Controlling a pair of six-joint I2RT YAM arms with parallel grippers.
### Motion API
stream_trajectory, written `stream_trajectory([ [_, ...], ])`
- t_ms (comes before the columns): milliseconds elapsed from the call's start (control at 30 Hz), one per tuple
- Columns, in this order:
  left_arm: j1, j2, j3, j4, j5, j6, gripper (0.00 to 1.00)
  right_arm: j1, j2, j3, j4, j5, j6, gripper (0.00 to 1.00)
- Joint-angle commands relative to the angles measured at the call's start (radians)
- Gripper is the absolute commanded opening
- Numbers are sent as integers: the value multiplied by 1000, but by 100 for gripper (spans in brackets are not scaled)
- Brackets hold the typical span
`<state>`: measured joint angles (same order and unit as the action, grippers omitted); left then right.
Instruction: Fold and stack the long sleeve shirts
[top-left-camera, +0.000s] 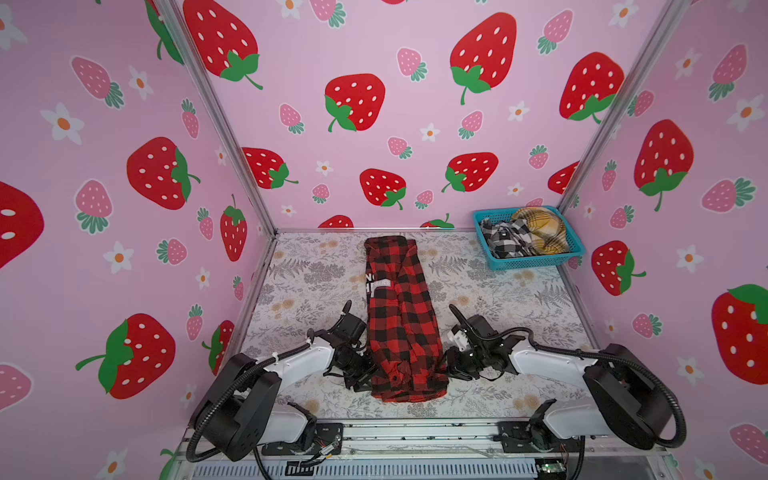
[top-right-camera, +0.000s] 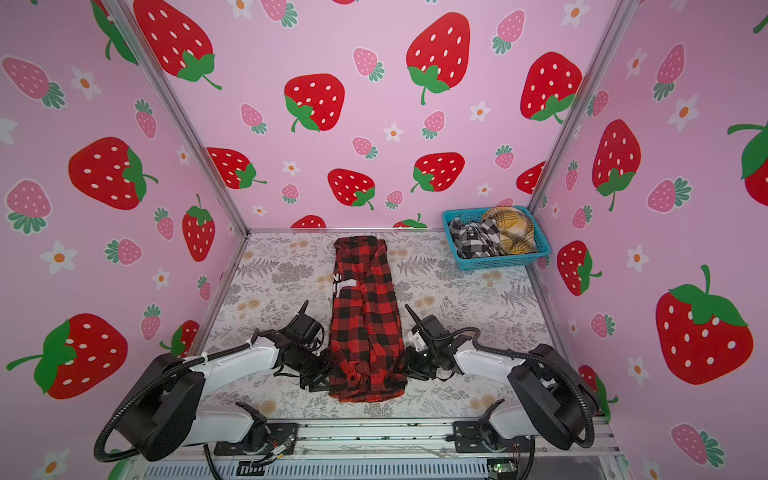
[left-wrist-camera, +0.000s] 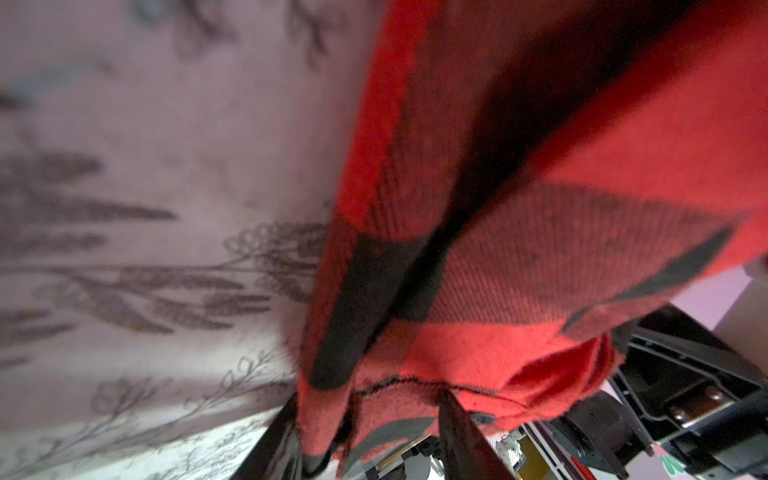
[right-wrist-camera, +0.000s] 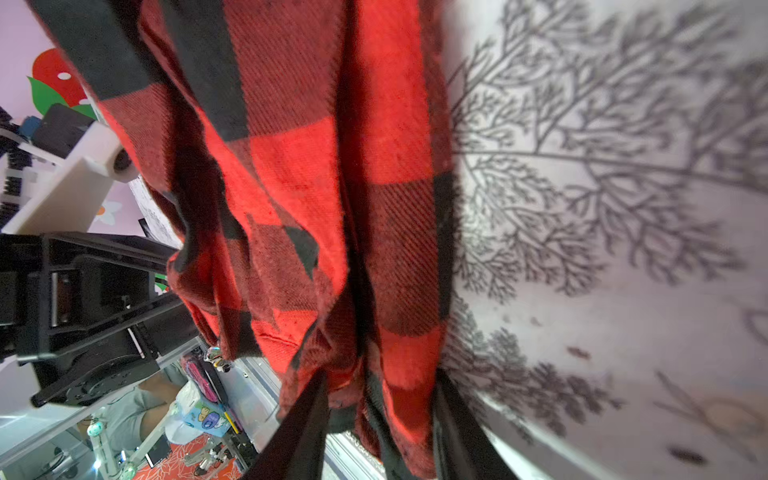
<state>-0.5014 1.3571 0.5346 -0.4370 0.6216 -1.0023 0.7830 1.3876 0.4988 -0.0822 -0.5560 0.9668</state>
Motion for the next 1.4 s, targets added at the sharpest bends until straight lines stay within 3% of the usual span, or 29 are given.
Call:
stream_trajectory([
  [0, -5, 17, -32, 12, -31, -26, 47, 15, 4, -29, -10, 10, 34, 43],
  [400, 6, -3, -73, 59, -14, -48, 31, 30, 4, -26, -11, 30, 42, 33],
  [700, 1, 45, -91, 148, 19, -61, 7, 51, 45, -8, 25, 30, 47, 16],
  [733, 1, 49, -89, 152, 21, -63, 0, 53, 44, -5, 28, 31, 46, 14],
  [967, 3, -40, -21, 22, -32, -15, 0, 53, -44, 29, -72, 100, 13, 0],
  [1167, -26, -176, -24, -140, -48, 31, 0, 74, -186, -29, -128, 115, 64, 0],
  [1367, -120, -336, -97, -172, -45, -73, 0, 138, -306, -70, -146, 142, 147, 0],
])
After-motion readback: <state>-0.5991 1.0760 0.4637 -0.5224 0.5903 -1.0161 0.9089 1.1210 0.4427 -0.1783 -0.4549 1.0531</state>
